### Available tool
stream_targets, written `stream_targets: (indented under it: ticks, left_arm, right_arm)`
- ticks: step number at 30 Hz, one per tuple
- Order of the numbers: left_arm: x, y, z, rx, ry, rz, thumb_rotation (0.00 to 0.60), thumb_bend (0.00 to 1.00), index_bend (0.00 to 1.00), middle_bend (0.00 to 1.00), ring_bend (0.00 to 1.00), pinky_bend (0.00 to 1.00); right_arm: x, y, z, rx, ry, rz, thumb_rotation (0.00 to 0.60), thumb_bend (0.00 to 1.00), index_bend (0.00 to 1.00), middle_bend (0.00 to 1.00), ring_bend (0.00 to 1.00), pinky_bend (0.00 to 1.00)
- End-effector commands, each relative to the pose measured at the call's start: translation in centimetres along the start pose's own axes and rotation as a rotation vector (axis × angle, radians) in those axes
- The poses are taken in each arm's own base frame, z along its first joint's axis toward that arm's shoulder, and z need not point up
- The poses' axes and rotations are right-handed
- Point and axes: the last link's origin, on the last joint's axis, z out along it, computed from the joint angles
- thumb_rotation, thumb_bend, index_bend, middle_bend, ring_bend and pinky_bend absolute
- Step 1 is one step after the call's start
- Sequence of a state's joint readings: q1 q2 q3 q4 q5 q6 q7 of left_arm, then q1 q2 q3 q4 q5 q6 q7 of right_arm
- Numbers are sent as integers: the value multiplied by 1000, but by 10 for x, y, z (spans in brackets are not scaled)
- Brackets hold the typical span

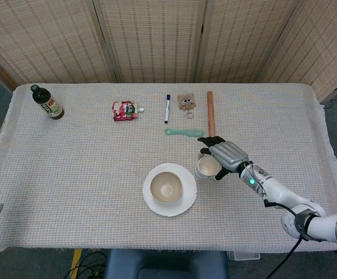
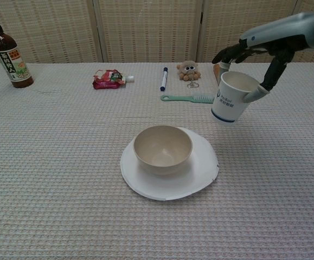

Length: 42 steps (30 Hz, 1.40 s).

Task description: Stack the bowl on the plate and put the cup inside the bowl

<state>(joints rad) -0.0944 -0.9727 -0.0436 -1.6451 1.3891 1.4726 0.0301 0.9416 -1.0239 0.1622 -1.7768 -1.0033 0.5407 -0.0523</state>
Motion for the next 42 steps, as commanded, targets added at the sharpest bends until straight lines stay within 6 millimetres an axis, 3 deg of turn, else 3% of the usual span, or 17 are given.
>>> stream_targets:
  ticks: [1, 10, 16, 27, 42]
  left_arm:
    - [0, -2, -2, 1, -2, 1, 600, 328, 60, 20, 0, 163]
    - [2, -9, -12, 7, 7, -9, 600, 328, 67, 20, 0, 163]
    - [5, -15, -20, 17, 20, -20, 600, 328, 69, 20, 0, 163]
    - [9, -17, -27, 24, 38, -25, 600, 328, 72, 20, 0, 163]
    - [6, -22, -26, 30, 37, -35, 600, 328, 75, 20, 0, 163]
  right_arm:
    - [-2, -25, 11, 54, -14, -17, 600, 242, 395, 0, 0, 0]
    - [-9, -87, 38, 160, -32, -71, 600, 242, 395, 0, 0, 0]
    - [-14, -114, 42, 181, -39, -130, 600, 240, 396, 0, 0, 0]
    - [-23, -118, 42, 110, -68, -226, 600, 241, 395, 0, 0, 0]
    - [-44, -118, 70, 78, -117, -249, 600, 241, 395, 0, 0, 0]
